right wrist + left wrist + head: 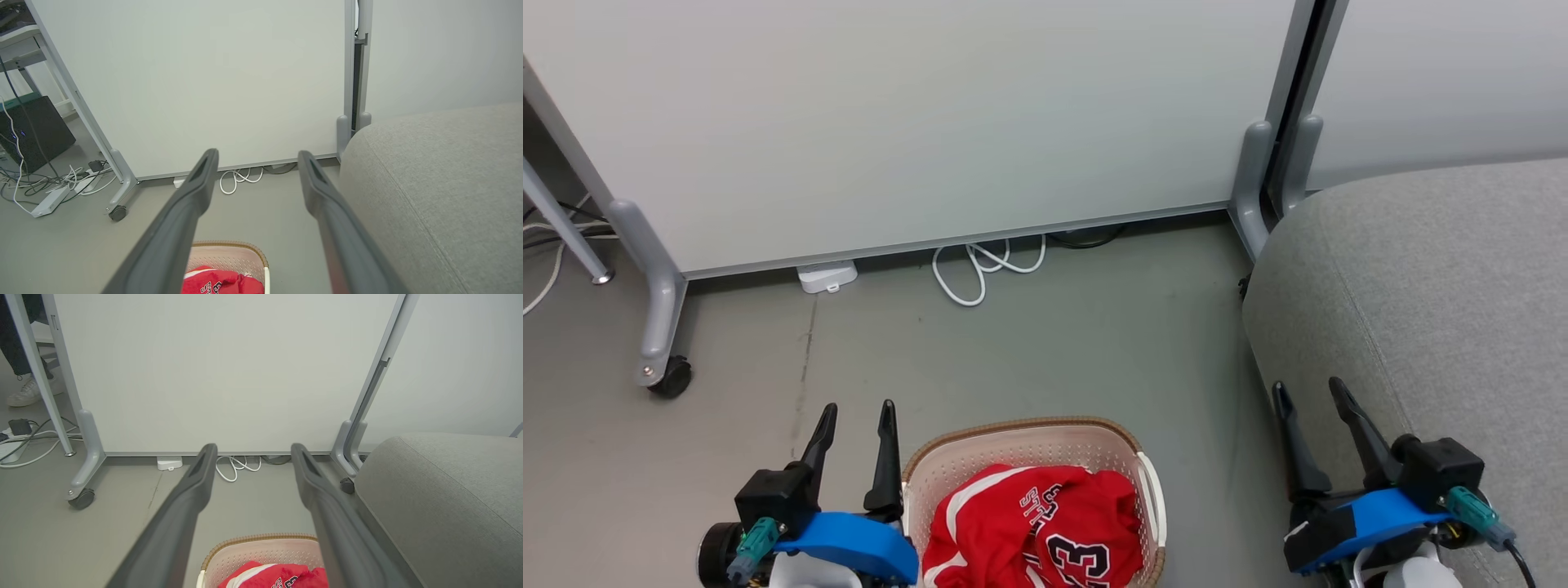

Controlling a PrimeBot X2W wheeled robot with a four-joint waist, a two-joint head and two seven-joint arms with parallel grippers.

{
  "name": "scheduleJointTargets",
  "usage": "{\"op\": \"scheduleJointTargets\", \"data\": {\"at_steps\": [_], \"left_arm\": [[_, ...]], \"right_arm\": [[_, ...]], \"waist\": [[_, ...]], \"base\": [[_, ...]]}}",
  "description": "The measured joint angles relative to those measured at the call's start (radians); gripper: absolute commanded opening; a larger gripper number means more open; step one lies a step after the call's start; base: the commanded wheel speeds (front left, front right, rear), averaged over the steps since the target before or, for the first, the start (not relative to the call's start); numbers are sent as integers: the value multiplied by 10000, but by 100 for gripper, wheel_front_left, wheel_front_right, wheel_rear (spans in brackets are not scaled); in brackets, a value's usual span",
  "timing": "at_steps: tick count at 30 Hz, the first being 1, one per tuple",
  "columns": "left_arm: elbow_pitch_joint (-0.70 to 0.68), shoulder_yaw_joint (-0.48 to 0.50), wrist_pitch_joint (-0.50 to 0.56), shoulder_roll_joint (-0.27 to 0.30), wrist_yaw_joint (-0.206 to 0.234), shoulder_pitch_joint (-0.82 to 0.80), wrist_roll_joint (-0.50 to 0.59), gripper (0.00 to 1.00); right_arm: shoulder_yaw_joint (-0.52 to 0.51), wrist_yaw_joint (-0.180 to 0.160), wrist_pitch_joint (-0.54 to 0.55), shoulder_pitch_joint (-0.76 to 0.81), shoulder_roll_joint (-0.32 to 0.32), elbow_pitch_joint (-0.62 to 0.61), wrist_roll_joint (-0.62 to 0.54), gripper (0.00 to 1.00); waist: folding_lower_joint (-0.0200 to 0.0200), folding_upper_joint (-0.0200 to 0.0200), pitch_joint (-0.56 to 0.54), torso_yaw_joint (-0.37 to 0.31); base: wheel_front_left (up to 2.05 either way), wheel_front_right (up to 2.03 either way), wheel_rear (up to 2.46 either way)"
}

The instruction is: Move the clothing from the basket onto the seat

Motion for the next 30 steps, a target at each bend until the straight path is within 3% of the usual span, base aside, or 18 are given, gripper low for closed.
{"op": "scheduleJointTargets", "data": {"at_steps": [11,20,30], "left_arm": [[823,230,-2,209,-4,-331,203,100],[2610,303,6,554,-6,-1522,286,100],[4600,355,316,874,493,-3193,416,100]], "right_arm": [[1020,0,-4,-947,-6,-242,255,100],[1436,2,-15,-1824,-13,-677,571,100],[2057,2,-15,-2474,-23,-1248,1221,100]], "waist": [[0,0,915,-1031],[1,0,2462,-1975],[2,0,4267,-2815]], "base": [[0,0,0],[0,0,0],[0,0,0]]}}
